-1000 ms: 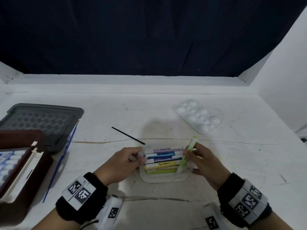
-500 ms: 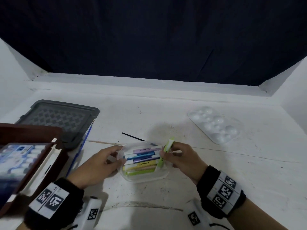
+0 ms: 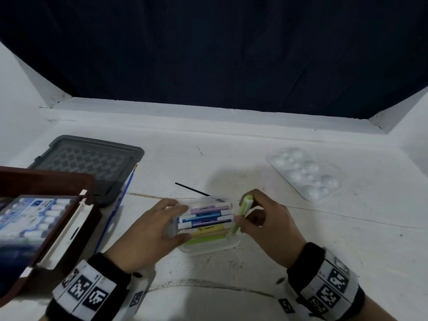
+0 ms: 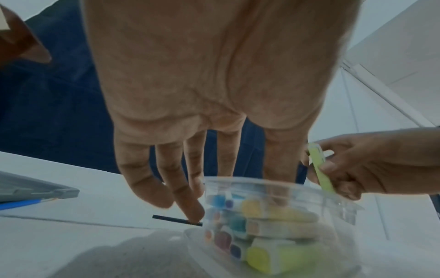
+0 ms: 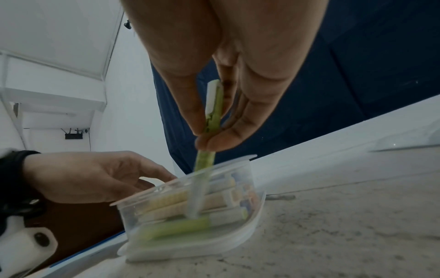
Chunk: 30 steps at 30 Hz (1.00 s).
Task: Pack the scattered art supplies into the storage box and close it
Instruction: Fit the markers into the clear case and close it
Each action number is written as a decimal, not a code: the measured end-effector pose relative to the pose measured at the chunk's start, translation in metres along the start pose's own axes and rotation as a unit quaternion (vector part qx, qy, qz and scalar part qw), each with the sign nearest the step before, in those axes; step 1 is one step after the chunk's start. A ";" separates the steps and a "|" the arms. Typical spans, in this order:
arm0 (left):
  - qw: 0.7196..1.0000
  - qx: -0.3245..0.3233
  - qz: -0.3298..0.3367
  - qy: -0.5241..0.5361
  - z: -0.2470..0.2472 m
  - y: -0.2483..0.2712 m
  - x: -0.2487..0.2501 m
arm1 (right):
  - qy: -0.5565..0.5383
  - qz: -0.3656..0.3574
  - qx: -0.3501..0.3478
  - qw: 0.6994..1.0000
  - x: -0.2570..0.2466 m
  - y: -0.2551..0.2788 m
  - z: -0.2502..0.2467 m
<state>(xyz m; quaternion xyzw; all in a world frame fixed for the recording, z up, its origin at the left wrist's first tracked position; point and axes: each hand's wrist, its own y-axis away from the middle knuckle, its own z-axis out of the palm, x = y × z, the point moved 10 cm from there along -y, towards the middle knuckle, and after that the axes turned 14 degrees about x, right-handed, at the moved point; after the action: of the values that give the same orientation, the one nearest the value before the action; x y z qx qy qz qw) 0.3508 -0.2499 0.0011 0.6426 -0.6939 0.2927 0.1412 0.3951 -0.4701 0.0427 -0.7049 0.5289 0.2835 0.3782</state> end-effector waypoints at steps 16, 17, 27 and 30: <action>0.998 0.034 -0.029 0.051 0.000 -0.009 0.003 | -0.052 0.053 -0.068 0.995 0.022 0.010 0.008; 0.996 0.032 -0.039 0.068 0.000 -0.008 0.001 | -0.053 0.053 -0.072 0.995 0.021 0.010 0.010; 0.989 0.031 -0.103 0.099 0.003 -0.006 -0.020 | 0.016 -0.091 -0.065 0.994 0.000 0.010 0.026; 0.987 0.028 -0.115 0.104 0.004 -0.007 -0.021 | 0.027 -0.129 -0.054 0.990 -0.009 0.012 0.036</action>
<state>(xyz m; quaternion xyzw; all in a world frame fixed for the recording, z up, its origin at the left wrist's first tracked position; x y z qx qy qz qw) 0.3614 -0.2353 -0.0124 0.6881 -0.5881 0.3592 0.2273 0.3813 -0.4373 0.0270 -0.7940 0.4271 0.2414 0.3590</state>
